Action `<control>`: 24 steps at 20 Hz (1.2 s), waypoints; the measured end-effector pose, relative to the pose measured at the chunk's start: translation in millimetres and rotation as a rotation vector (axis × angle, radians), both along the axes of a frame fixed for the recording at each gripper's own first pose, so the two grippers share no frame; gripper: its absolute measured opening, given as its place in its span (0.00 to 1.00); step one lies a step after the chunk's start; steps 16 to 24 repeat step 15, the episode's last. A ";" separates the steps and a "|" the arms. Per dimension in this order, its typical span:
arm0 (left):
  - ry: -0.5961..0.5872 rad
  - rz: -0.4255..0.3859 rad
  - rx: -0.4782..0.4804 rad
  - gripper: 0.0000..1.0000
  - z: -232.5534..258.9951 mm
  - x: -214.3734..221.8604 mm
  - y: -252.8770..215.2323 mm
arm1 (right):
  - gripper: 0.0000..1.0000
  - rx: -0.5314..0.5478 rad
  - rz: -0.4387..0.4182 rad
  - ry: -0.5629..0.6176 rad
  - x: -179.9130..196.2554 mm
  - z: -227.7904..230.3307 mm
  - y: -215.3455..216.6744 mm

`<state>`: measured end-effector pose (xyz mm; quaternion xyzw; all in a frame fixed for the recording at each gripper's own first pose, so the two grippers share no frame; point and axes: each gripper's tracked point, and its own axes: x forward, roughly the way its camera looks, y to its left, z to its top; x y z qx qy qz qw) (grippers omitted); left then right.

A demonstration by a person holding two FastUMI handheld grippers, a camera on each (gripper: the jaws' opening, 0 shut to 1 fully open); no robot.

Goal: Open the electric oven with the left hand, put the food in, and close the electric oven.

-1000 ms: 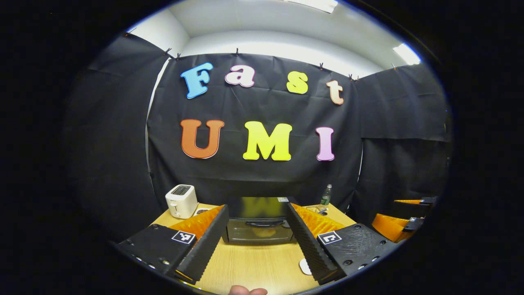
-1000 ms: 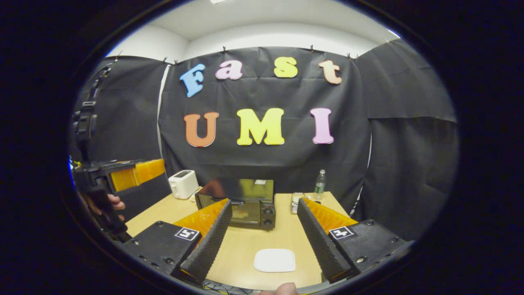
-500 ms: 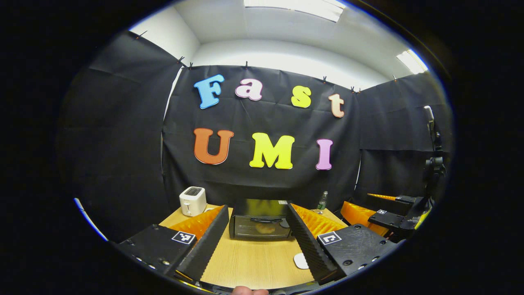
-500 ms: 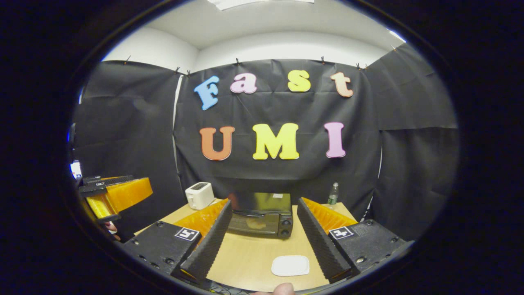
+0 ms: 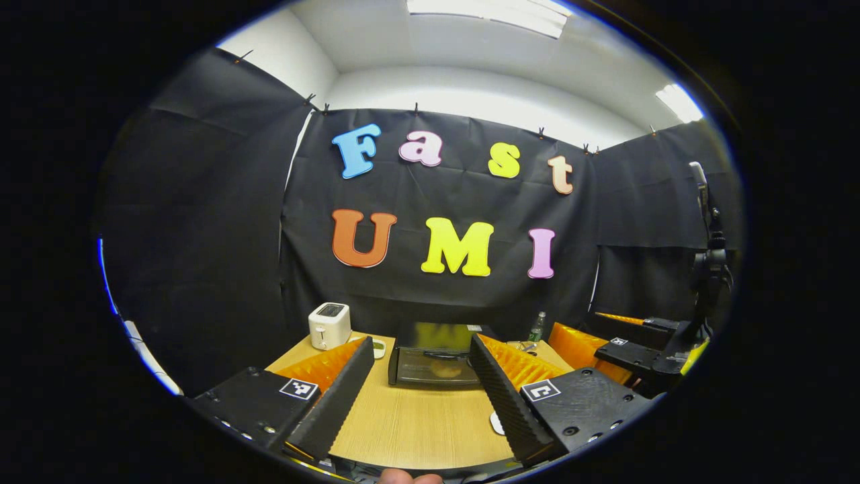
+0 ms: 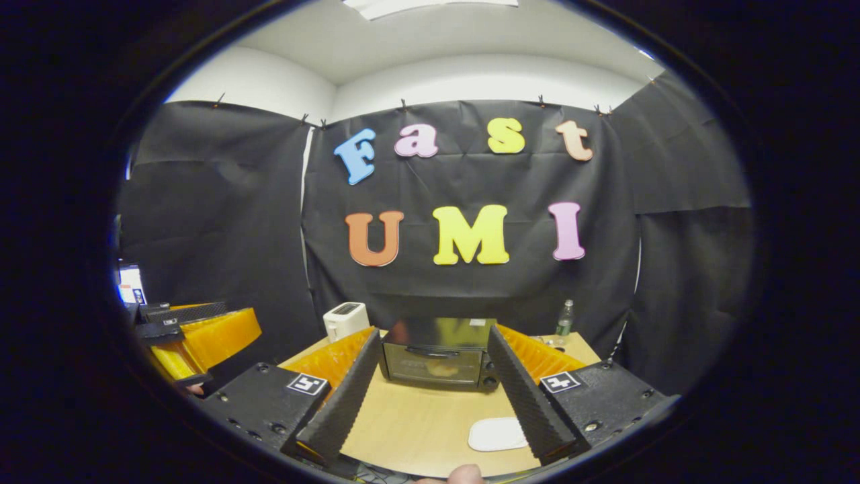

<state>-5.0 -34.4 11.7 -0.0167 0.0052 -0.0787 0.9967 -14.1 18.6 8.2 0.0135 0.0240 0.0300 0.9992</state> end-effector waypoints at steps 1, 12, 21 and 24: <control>-0.004 0.001 -0.001 0.94 0.2 0.4 0.3 | 0.96 -0.001 -0.001 0.001 0.6 -1.7 1.2; 0.001 -0.066 -0.017 0.94 -0.8 7.0 -31.6 | 0.96 0.006 -0.033 0.004 -1.6 -1.8 -21.4; -0.003 -0.062 -0.022 0.94 0.5 10.0 -33.5 | 0.96 0.002 -0.032 0.004 2.4 -0.5 -24.8; -0.003 -0.062 -0.022 0.94 0.5 10.0 -33.5 | 0.96 0.002 -0.032 0.004 2.4 -0.5 -24.8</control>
